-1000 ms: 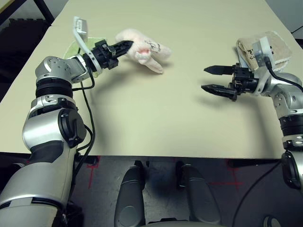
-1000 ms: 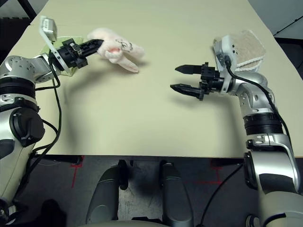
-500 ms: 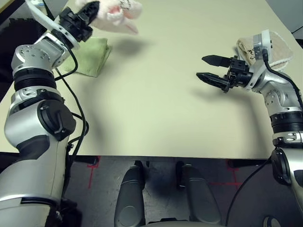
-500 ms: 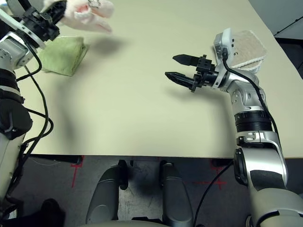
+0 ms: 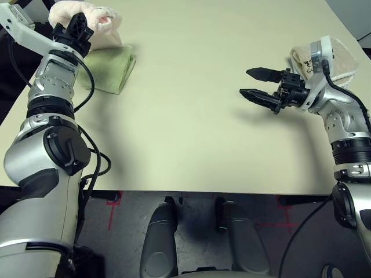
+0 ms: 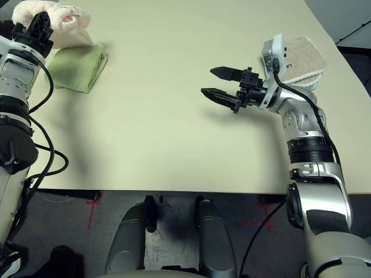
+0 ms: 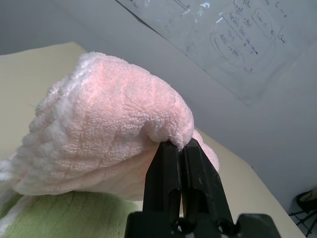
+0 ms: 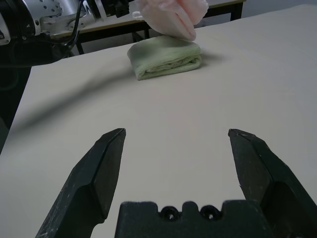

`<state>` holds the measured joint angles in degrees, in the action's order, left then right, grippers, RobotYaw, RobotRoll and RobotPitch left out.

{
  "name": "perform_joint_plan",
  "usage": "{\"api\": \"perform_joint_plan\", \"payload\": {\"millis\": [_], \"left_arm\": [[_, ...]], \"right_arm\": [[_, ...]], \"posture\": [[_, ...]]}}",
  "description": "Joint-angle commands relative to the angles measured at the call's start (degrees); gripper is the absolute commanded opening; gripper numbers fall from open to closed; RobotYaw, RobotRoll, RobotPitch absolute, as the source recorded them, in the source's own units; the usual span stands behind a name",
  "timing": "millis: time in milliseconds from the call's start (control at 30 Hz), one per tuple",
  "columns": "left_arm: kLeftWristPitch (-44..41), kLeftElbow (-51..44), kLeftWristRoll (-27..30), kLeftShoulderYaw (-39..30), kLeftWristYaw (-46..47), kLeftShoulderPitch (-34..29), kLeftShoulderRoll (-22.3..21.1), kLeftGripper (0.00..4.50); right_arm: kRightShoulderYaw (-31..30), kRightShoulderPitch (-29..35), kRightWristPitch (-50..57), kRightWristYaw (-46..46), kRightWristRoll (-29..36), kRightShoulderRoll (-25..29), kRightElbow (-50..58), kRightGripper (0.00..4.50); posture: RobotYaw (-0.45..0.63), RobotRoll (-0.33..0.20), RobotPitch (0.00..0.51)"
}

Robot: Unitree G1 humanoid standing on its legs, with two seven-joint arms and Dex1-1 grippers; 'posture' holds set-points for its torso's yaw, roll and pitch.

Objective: Fold the towel and set it aside.

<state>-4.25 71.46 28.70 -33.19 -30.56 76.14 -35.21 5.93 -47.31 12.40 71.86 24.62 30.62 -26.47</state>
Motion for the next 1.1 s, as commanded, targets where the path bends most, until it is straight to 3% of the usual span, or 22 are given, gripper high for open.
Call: {"api": "perform_joint_plan", "payload": {"millis": [33, 467, 833, 1100], "left_arm": [[1.1, 1.4, -0.4, -0.3, -0.7, 0.9, -0.1, 0.02], [0.0, 2.4, -0.4, -0.4, -4.1, 1.0, 1.6, 0.02], [-2.6, 1.1, -2.6, 1.7, -2.5, -5.3, 2.3, 0.02], [-6.6, -2.7, -0.7, 0.3, -0.7, -9.1, 2.2, 0.02]], "right_arm": [[0.6, 1.3, 0.7, 0.1, 1.0, 0.6, 2.0, 4.50], [0.9, 2.7, 3.1, -0.4, 1.9, 1.8, 5.2, 4.50], [0.4, 1.8, 3.5, -0.4, 2.1, 1.9, 5.2, 4.50], [0.2, 1.7, 3.3, -0.2, 2.2, 1.7, 5.0, 4.50]], "posture": [[-0.09, 0.000, 0.223], [-0.12, 0.000, 0.227], [-0.10, 0.000, 0.229], [-0.09, 0.000, 0.228]]}}
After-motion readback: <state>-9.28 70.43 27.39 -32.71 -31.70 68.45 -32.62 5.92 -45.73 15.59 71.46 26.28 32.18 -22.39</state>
